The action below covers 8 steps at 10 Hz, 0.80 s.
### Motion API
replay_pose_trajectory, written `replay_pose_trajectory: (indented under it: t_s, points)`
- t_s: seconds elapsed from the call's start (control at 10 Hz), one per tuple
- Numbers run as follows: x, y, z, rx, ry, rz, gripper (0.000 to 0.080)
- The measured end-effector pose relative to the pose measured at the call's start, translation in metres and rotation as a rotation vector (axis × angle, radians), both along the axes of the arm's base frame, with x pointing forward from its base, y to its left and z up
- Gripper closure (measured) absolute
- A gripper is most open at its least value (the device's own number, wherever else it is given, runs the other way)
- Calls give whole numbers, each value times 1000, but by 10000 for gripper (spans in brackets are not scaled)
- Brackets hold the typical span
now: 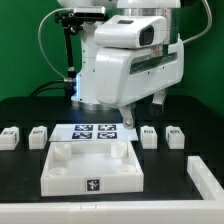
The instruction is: Assemble one leg
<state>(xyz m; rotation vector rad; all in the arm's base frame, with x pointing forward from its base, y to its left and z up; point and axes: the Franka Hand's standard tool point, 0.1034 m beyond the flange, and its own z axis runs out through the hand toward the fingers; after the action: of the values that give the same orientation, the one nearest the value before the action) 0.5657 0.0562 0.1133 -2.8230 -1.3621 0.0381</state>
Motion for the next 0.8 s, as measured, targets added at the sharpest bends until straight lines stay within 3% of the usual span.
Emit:
replay_pose_trajectory:
  t_s: [0.8]
  points:
    - [-2, -1, -2, 2, -6, 62, 150]
